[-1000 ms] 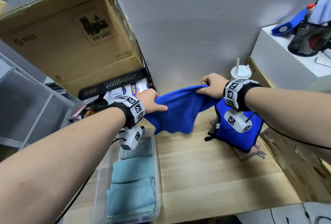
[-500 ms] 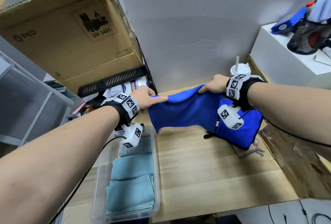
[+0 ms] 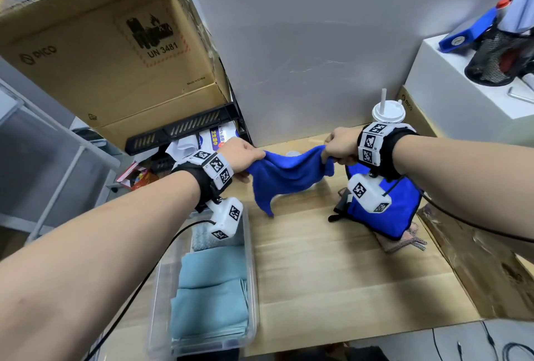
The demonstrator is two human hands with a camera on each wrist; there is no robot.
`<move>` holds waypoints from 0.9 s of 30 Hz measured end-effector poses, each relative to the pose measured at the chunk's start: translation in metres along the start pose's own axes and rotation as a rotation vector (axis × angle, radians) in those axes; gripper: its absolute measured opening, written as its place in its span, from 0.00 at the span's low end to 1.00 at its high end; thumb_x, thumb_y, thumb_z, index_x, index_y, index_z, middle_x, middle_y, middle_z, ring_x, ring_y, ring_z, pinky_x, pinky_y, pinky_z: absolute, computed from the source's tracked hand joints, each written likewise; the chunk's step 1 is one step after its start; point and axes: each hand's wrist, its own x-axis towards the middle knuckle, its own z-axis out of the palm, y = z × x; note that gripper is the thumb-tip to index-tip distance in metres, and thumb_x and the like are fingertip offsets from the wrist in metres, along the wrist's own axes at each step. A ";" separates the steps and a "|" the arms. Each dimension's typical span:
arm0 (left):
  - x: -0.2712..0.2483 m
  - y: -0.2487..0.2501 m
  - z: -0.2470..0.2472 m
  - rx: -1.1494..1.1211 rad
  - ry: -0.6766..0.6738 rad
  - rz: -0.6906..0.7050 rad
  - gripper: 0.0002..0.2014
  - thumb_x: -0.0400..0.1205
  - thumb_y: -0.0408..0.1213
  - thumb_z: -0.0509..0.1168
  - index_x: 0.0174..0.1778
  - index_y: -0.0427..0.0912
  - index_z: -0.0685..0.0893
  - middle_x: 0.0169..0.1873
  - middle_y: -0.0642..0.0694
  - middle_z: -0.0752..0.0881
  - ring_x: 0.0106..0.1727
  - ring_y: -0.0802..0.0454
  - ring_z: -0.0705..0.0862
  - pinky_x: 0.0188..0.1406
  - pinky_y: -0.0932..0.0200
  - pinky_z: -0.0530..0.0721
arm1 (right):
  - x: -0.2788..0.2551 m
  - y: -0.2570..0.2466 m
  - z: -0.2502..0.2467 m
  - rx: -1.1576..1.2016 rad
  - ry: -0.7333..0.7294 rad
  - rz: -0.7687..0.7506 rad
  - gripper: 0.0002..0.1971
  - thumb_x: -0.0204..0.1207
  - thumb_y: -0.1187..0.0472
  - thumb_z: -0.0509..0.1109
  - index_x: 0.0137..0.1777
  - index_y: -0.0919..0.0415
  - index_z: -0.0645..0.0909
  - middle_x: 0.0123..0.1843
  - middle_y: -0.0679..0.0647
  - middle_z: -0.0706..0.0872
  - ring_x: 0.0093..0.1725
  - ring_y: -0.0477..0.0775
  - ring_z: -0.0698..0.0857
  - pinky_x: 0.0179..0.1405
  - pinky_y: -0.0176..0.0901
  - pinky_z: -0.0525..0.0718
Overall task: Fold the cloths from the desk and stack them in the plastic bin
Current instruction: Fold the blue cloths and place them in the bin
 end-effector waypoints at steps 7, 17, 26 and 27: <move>-0.012 0.048 0.022 -0.165 -0.159 -0.029 0.11 0.81 0.35 0.66 0.37 0.31 0.83 0.23 0.40 0.81 0.18 0.52 0.76 0.28 0.54 0.88 | 0.000 -0.031 0.019 0.354 -0.345 0.020 0.16 0.77 0.62 0.67 0.29 0.53 0.67 0.28 0.49 0.59 0.22 0.45 0.55 0.25 0.34 0.51; -0.019 0.057 0.031 -0.190 -0.136 -0.120 0.10 0.84 0.35 0.63 0.43 0.32 0.83 0.27 0.40 0.84 0.22 0.51 0.77 0.27 0.58 0.88 | -0.011 -0.034 0.029 0.479 -0.172 -0.222 0.12 0.77 0.70 0.60 0.33 0.59 0.73 0.22 0.54 0.71 0.20 0.49 0.68 0.23 0.36 0.66; -0.021 0.061 0.034 -0.293 -0.084 -0.160 0.08 0.81 0.31 0.64 0.37 0.34 0.82 0.28 0.40 0.82 0.26 0.47 0.82 0.34 0.52 0.90 | -0.025 -0.036 0.032 0.305 -0.096 -0.370 0.17 0.62 0.56 0.79 0.43 0.55 0.72 0.33 0.53 0.77 0.28 0.51 0.73 0.29 0.41 0.70; -0.021 0.061 0.034 -0.295 -0.079 -0.160 0.08 0.82 0.32 0.64 0.37 0.34 0.82 0.29 0.41 0.83 0.27 0.47 0.82 0.34 0.52 0.90 | -0.025 -0.036 0.031 0.182 -0.055 -0.408 0.21 0.61 0.55 0.82 0.45 0.53 0.72 0.35 0.51 0.79 0.32 0.50 0.76 0.32 0.42 0.73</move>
